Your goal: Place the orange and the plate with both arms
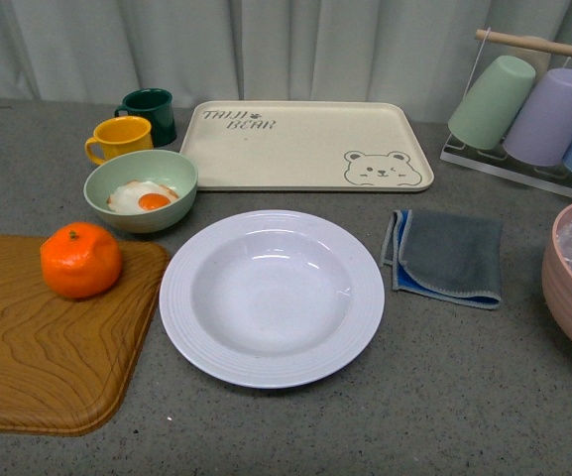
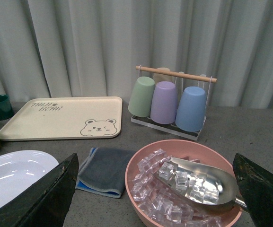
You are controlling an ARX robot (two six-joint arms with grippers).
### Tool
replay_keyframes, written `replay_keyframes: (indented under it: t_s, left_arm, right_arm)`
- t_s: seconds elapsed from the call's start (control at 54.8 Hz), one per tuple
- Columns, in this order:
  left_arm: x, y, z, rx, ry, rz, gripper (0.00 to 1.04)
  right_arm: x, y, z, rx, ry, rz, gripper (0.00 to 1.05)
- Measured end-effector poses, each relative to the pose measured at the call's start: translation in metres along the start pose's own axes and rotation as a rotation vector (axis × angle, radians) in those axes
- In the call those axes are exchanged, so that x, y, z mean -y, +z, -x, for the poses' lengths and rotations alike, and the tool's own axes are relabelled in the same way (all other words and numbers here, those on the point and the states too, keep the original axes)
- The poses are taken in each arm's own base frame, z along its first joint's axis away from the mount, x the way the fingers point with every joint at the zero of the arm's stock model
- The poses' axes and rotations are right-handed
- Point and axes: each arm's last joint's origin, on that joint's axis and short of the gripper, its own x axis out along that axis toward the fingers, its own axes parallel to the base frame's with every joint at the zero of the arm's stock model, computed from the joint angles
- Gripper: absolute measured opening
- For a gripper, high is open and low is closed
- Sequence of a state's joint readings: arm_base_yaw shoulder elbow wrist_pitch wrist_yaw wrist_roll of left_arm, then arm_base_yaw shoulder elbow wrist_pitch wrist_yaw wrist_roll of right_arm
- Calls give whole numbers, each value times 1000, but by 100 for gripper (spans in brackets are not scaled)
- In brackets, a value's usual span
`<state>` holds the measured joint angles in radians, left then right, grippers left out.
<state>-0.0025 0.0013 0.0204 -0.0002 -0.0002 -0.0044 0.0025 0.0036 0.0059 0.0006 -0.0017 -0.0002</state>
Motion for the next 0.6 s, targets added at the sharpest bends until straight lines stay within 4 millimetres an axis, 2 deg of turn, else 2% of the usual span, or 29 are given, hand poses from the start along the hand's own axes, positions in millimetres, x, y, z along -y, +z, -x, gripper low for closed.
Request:
replay_keyframes:
  t_s: [0.602]
  left_arm:
    - [0, 0, 0, 0, 0, 0, 98]
  right_arm:
    - [0, 0, 0, 0, 0, 0, 95]
